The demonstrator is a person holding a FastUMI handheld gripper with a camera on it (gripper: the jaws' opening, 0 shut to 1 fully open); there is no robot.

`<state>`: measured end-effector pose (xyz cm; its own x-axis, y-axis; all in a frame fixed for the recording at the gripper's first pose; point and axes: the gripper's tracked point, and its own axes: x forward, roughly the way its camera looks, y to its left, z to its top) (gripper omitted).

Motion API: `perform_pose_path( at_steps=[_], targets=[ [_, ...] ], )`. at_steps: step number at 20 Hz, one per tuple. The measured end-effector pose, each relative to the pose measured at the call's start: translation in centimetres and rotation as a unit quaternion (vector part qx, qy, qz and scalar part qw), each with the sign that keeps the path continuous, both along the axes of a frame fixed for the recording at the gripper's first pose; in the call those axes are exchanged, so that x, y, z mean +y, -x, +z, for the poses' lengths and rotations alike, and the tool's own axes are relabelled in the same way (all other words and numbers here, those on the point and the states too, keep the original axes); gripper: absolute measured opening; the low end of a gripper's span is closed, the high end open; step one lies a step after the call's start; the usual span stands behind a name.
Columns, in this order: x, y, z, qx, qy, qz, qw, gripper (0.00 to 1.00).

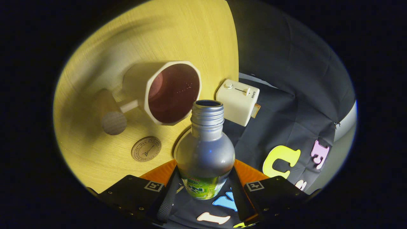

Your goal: Take the bottle from table, then pour the juice into the cup, finally place the bottle on the coaster

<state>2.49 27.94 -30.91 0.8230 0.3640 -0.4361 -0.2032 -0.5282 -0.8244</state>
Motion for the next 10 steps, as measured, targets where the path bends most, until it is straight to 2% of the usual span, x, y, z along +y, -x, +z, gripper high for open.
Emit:
perform_pose_path(
  at_steps=[6,10],
  targets=[
    [-0.8,0.3,-0.1,0.038,-0.070,-0.037,0.996,0.79],
    [-1.1,0.5,0.7,0.061,-0.135,-0.057,0.987,0.79]
  ],
)
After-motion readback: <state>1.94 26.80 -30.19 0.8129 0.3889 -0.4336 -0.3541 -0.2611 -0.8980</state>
